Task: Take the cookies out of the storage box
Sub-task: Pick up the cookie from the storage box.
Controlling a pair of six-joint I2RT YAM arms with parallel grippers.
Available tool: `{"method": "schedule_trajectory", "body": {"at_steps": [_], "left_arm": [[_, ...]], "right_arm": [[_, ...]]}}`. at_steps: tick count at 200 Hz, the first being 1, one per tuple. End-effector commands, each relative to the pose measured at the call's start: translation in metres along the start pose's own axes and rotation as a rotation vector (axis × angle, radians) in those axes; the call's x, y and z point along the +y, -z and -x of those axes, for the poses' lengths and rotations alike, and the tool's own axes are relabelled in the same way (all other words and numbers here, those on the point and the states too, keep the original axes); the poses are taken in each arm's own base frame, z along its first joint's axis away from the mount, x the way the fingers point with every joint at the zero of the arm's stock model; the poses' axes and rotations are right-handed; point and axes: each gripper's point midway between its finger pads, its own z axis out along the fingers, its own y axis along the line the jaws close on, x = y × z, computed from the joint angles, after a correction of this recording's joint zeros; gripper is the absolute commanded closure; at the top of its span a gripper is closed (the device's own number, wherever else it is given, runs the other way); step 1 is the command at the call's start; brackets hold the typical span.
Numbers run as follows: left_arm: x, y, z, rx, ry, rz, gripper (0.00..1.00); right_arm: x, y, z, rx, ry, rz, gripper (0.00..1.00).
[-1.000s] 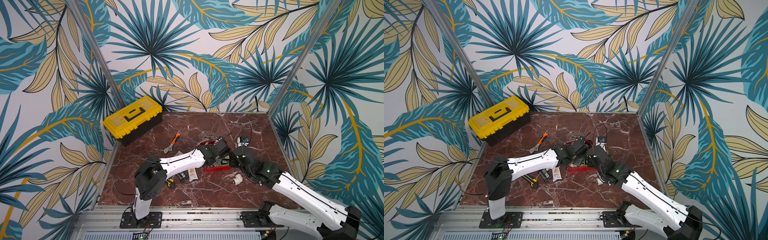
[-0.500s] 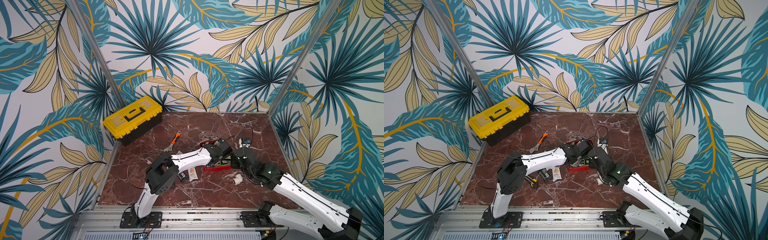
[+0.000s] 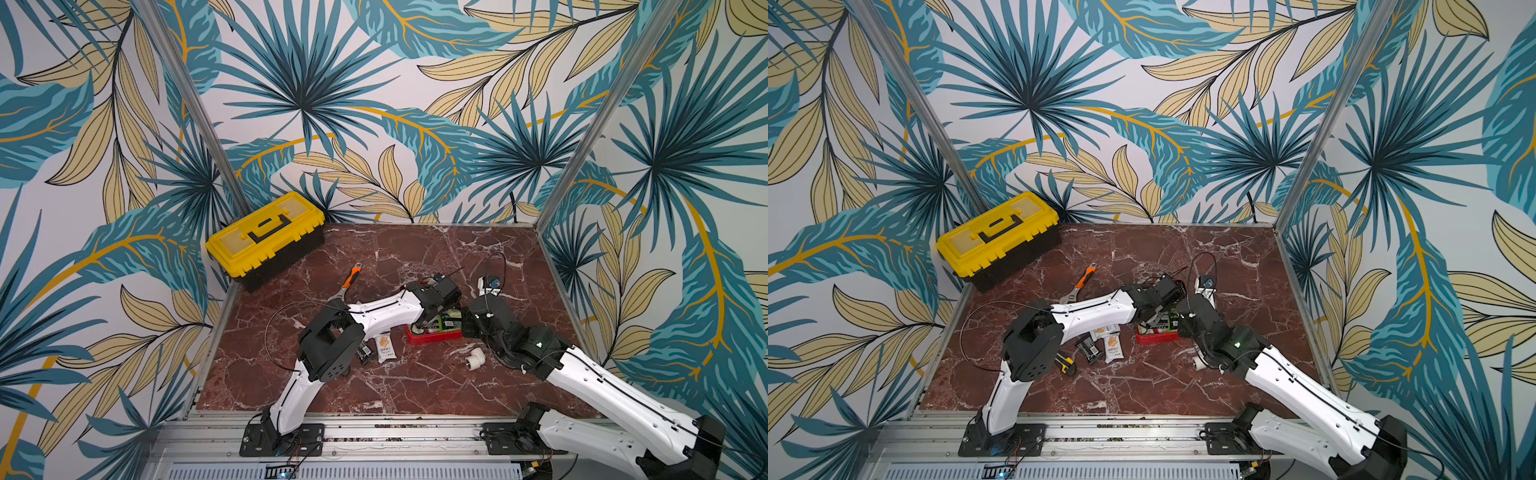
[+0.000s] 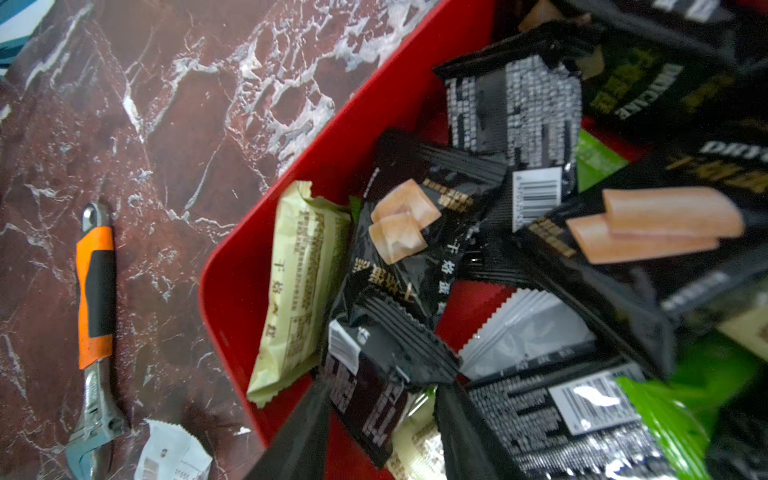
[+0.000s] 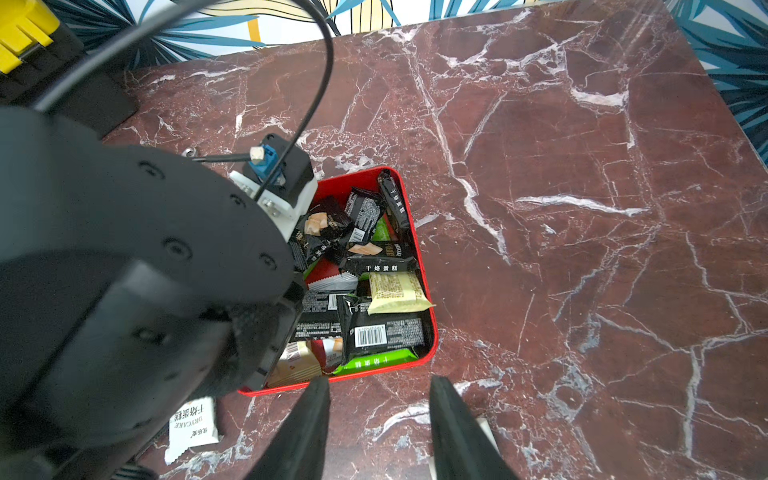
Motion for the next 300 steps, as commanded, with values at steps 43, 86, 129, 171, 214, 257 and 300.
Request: {"method": "schedule_trajectory", "body": {"at_steps": [43, 86, 129, 171, 214, 257, 300], "left_arm": [[-0.004, -0.004, 0.02, -0.037, 0.015, -0.001, 0.62], [-0.004, 0.0, 0.024, -0.054, 0.011, 0.006, 0.72], [-0.002, 0.011, 0.03, -0.081, 0.014, 0.014, 0.79], [0.004, 0.028, 0.034, -0.111, 0.04, 0.003, 0.82], [0.005, 0.042, 0.029, -0.117, 0.078, -0.049, 0.83], [-0.001, 0.052, 0.024, -0.136, 0.177, -0.213, 0.83], [-0.001, 0.064, 0.023, -0.18, 0.29, -0.37, 0.83]], "right_arm": [[-0.007, -0.002, -0.007, 0.017, -0.004, -0.027, 0.56], [-0.006, -0.002, -0.005, 0.017, 0.0, -0.025, 0.56], [-0.001, -0.003, -0.002, 0.021, 0.002, -0.02, 0.56], [0.001, -0.002, 0.0, 0.021, -0.003, -0.011, 0.57], [0.0, 0.001, 0.001, 0.012, -0.018, -0.002, 0.57], [-0.001, 0.001, -0.001, 0.038, -0.078, 0.029, 0.56], [-0.003, -0.004, 0.001, 0.072, -0.16, 0.078, 0.57]]}}
